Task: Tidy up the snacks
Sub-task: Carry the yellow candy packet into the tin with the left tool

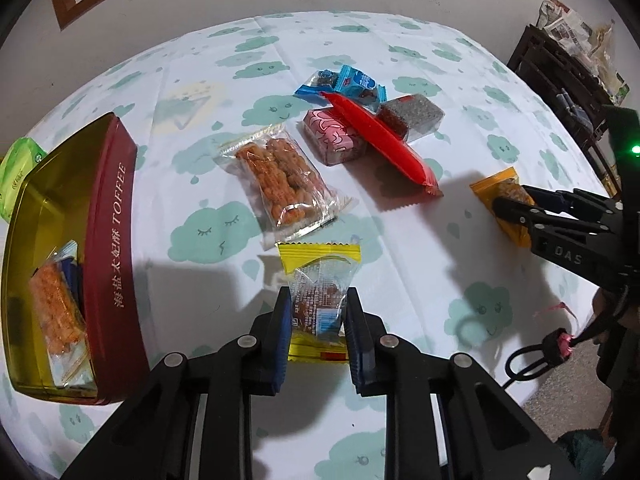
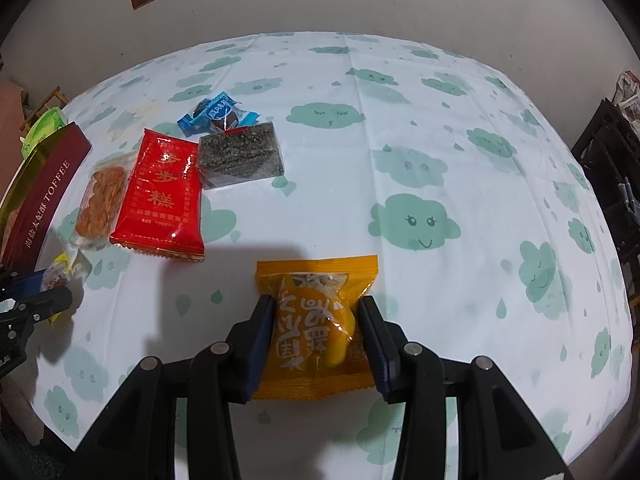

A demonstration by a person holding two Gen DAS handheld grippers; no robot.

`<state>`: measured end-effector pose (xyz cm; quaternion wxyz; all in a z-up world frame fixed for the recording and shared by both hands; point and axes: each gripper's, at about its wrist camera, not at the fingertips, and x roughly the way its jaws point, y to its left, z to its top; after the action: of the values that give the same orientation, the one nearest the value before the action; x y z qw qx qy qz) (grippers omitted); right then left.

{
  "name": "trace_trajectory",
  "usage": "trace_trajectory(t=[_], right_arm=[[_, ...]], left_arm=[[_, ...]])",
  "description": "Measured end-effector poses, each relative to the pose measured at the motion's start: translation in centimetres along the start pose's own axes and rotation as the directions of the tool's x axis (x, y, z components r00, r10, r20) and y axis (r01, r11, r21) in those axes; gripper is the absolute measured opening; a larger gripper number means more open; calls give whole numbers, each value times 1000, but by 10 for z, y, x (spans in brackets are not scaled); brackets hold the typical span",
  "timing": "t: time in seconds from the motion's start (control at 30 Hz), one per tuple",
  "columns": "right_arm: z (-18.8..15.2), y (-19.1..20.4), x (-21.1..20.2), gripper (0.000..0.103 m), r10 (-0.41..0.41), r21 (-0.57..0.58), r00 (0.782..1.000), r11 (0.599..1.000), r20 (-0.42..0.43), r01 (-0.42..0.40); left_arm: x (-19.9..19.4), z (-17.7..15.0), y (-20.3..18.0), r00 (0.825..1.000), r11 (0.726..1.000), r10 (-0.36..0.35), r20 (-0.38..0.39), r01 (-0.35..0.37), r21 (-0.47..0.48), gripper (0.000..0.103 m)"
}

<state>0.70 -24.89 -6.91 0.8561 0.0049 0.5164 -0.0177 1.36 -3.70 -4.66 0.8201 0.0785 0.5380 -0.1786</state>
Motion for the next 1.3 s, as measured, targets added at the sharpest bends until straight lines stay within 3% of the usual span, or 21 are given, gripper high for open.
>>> trace_trajectory(t=[0.33, 0.6, 0.8, 1.0, 1.3], right_arm=[[1, 0, 1, 45, -5, -3, 1000, 1000, -10, 5], [1, 0, 2, 45, -8, 0, 1000, 1000, -13, 8], [1, 0, 2, 45, -11, -1, 1000, 1000, -15, 11], [1, 0, 2, 45, -16, 5, 1000, 1000, -19, 16], [2, 1, 2, 46, -30, 12, 999, 999, -25, 31]], left_arm=[[-34, 1, 23, 998, 999, 15, 64, -12, -44, 21], [-70, 7, 93, 981, 978, 150, 123, -129, -164, 21], [-78, -4, 158, 962, 935, 255, 94, -220, -278, 21], [-70, -22, 212, 960, 888, 278, 21, -248, -387, 21], [-50, -35, 232, 961, 876, 274, -40, -267, -402, 21]])
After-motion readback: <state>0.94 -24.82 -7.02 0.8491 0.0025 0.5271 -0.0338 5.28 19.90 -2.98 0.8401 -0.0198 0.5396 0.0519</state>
